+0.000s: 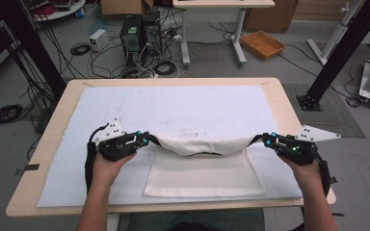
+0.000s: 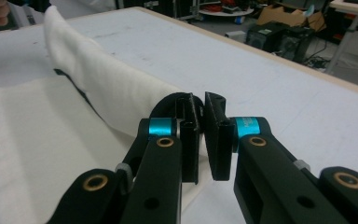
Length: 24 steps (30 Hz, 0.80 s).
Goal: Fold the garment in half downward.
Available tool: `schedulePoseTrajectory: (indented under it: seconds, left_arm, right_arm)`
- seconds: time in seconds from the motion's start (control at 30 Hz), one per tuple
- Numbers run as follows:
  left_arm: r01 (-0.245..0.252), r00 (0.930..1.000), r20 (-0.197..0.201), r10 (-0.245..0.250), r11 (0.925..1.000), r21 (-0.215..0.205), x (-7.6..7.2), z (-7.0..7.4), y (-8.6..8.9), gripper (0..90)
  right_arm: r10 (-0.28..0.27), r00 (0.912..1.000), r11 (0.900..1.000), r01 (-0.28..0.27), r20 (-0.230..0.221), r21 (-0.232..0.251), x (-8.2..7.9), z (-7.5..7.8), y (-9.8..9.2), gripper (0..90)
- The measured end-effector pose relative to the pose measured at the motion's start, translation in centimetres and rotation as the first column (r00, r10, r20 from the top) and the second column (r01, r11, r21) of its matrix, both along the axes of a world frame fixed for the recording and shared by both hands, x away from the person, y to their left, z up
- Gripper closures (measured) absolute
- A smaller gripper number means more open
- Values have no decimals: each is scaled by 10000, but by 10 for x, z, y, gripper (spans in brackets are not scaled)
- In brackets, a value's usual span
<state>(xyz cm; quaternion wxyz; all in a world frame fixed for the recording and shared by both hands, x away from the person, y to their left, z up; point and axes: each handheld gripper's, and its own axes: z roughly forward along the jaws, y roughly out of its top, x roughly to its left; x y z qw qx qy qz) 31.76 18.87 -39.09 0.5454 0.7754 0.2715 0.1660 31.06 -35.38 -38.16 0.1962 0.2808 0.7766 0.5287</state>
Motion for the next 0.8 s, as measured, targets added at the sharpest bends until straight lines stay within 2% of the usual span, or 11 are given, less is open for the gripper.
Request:
schedulePoseTrajectory:
  seconds: [0.13,0.27,0.33,0.37,0.43,0.47,0.5,0.57,0.6,0.67,0.8]
  left_arm:
    - [210,9996,-184,-211,9998,-61,-14,-11,3,828]
    - [447,9981,-431,-438,9988,199,-26,-23,-1,828]
    - [557,9971,-528,-550,9984,129,-33,-29,-3,823]
    - [544,9969,-568,-538,9985,82,-36,-32,-2,802]
    - [258,9964,-804,-275,9994,-221,-40,-36,1,657]
    - [73,9949,-999,-100,9996,-276,-42,-36,4,610]
    - [-157,9948,-1005,136,9997,-196,-43,-37,7,610]
    - [-450,9939,-1012,431,9988,-165,-46,-38,9,583]
    - [-424,9929,-1117,404,9990,-155,-46,-39,7,576]
    - [-303,9919,-1229,327,9993,210,-46,-41,3,546]
    - [-172,9875,-1552,282,9972,722,-44,-50,-10,519]
  right_arm:
    - [174,9997,9997,-177,-175,-192,-15,-15,-2,857]
    - [319,9991,9989,-328,-279,-335,-29,-26,-1,857]
    - [362,9985,9982,-381,-420,-462,-36,-32,0,852]
    - [419,9980,9979,-440,-469,-467,-38,-35,-1,845]
    - [492,9970,9978,-517,-591,-416,-43,-41,-3,797]
    - [501,9959,9981,-526,-756,-314,-46,-43,-4,700]
    - [496,9968,9984,-513,-630,-252,-47,-45,-6,655]
    - [367,9977,9992,-374,-563,-124,-52,-48,-10,633]
    - [278,9976,9996,-280,-632,-25,-53,-48,-11,616]
    - [131,9976,9999,-127,-677,74,-54,-49,-14,616]
    - [40,9963,9998,-55,-854,-169,-55,-53,-11,616]
